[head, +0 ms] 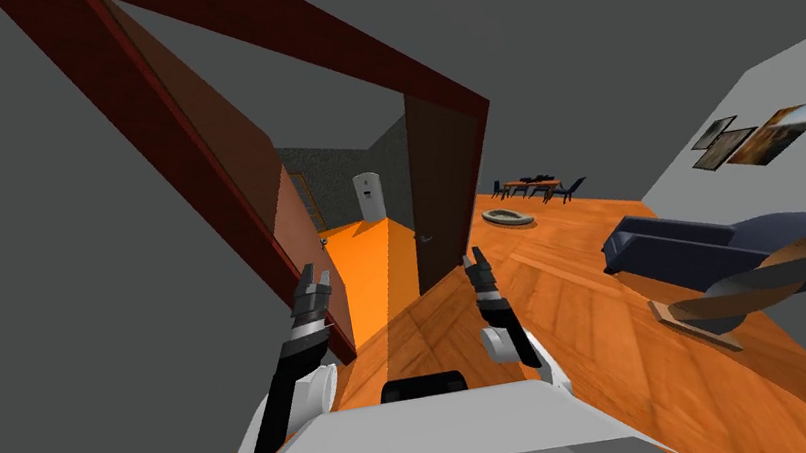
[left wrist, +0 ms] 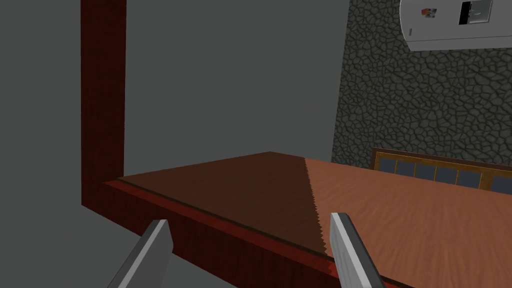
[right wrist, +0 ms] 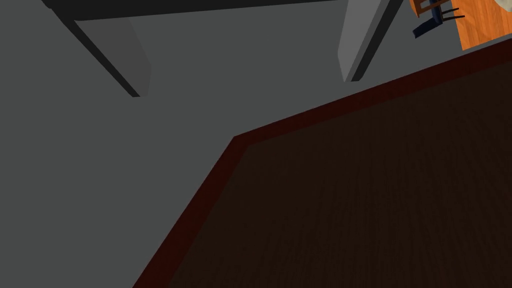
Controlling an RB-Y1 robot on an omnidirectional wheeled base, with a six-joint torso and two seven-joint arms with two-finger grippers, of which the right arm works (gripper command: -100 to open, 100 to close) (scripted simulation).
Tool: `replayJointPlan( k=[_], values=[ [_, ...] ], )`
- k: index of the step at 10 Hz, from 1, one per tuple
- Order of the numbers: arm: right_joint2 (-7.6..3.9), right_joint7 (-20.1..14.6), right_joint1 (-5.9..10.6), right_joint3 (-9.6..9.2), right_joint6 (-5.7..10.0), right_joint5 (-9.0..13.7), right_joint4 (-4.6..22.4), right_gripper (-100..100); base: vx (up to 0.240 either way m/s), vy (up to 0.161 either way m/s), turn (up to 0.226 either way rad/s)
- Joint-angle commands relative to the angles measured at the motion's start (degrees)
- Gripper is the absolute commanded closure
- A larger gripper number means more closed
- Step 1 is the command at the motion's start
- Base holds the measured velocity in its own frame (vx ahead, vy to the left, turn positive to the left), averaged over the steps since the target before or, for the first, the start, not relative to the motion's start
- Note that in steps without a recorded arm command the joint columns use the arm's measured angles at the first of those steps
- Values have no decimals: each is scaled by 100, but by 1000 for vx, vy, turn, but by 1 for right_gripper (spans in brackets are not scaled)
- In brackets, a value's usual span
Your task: Push the door open
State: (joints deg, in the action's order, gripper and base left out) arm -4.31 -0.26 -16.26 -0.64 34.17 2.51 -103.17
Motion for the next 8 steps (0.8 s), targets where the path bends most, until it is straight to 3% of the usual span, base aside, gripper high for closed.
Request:
replayJointPlan(
  k=[1,6,8],
  values=[
    [-15,-18,119,-24,55,-3,286,-100,77,-66,96],
    [-71,-90,520,-101,242,-7,1225,-100,84,-93,113],
    [-79,-105,603,-117,281,-8,1502,-100,47,-59,38]
  ],
)
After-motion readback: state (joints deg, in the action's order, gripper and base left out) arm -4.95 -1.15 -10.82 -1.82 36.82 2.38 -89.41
